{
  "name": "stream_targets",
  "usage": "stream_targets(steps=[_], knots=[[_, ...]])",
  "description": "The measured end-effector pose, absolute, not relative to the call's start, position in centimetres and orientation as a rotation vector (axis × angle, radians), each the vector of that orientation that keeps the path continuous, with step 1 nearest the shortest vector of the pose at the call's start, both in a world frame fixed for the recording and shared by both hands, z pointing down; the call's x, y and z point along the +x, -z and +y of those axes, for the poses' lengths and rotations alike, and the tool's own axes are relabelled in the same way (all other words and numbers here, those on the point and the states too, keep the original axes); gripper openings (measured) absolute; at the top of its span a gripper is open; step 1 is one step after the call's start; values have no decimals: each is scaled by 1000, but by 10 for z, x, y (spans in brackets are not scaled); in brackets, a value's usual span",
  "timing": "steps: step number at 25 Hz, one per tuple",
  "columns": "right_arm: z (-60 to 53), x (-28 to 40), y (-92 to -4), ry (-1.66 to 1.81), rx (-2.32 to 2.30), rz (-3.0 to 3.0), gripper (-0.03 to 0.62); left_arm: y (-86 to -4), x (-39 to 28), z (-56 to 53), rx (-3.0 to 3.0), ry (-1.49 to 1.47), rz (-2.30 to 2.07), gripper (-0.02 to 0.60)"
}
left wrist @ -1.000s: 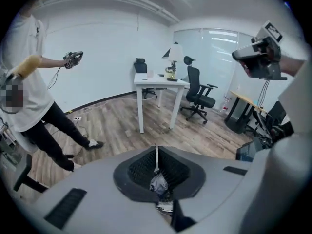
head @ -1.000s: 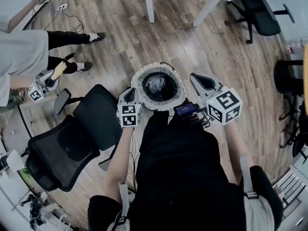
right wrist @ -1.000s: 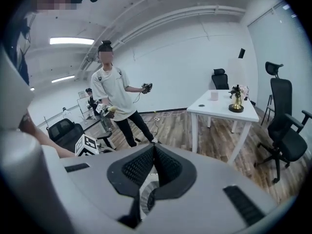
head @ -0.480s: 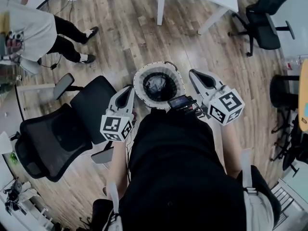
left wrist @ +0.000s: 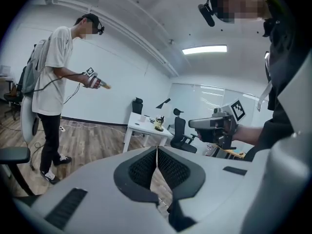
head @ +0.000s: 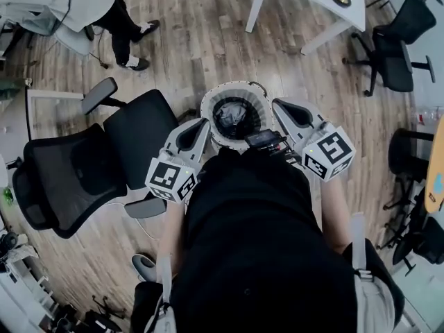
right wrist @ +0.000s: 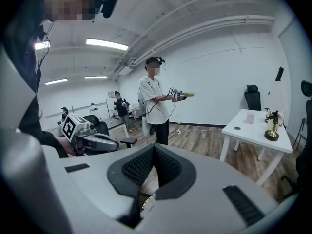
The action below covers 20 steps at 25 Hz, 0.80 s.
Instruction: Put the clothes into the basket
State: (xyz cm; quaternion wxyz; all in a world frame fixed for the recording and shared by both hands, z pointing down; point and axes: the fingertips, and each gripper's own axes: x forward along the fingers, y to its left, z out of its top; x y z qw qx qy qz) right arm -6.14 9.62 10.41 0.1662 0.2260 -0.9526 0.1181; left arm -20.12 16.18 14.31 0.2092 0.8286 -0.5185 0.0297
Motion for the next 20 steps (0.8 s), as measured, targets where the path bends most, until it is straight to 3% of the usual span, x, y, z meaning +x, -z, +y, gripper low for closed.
stream_targets(steps=[20], knots=[[106, -71, -116, -339, 541, -2676, 15, -156, -205, 171, 2228, -67, -1456, 23]])
